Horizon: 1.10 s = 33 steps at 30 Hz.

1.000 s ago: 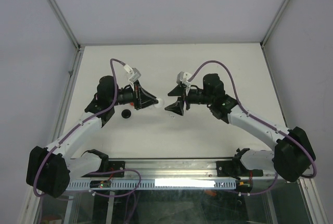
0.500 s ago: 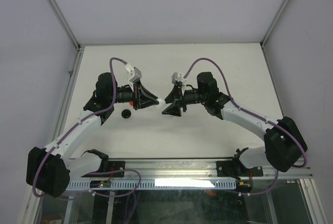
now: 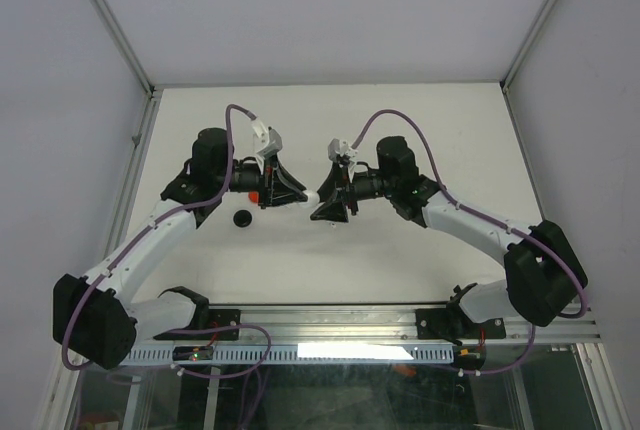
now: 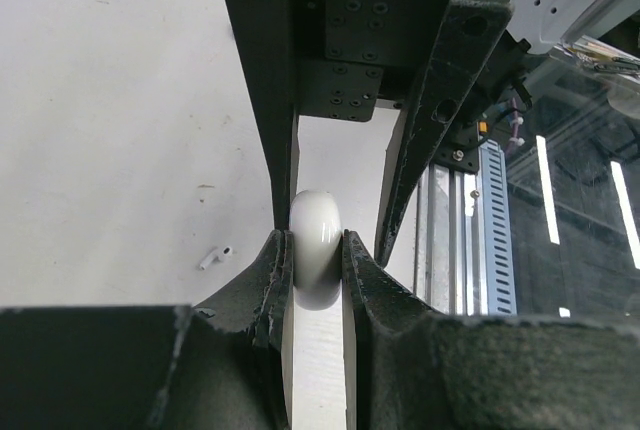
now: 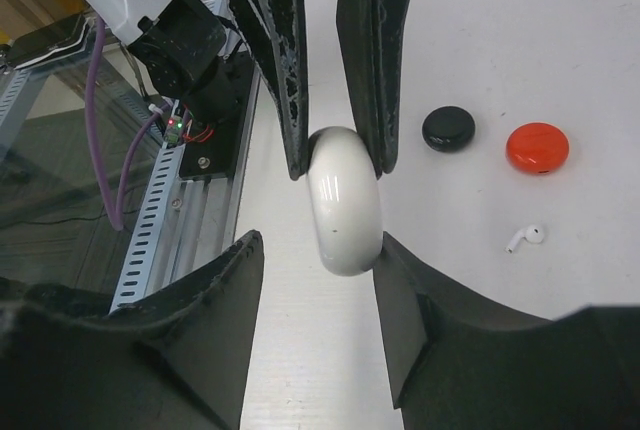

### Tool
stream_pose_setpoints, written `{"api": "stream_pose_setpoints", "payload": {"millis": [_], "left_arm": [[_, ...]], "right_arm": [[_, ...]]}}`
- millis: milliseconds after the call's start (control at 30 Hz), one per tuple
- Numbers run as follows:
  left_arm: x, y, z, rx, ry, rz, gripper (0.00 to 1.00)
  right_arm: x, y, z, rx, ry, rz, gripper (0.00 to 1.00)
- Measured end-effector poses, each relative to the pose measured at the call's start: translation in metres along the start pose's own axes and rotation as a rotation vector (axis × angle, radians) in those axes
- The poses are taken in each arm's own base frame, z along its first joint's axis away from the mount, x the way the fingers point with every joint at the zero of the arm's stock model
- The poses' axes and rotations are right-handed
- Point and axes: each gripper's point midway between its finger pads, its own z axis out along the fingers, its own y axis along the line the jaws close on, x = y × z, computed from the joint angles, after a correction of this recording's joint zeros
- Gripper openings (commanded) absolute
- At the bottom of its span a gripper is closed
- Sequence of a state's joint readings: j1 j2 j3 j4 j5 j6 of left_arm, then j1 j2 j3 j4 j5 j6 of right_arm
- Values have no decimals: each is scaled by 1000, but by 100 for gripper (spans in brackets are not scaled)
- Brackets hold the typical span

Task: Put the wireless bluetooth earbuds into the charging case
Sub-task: Pick up the charging case at the center of the board.

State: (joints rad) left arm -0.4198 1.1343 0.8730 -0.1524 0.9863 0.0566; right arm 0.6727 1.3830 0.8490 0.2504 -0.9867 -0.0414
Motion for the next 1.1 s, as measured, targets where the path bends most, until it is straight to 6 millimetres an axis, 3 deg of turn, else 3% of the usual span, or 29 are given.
{"api": "stream_pose_setpoints", "payload": {"millis": [433,867,1100], "left_arm": [[14,-6,2,32,72,-14,0],[15,-10,2,45,83,-15,0],[14,-11,1,45,81,3,0]], "right_arm": [[-2,6,0,-31,-7,2,43],[1,5,4,-55,-8,20,24],[0,5,4,-61,-12,17,19]]}}
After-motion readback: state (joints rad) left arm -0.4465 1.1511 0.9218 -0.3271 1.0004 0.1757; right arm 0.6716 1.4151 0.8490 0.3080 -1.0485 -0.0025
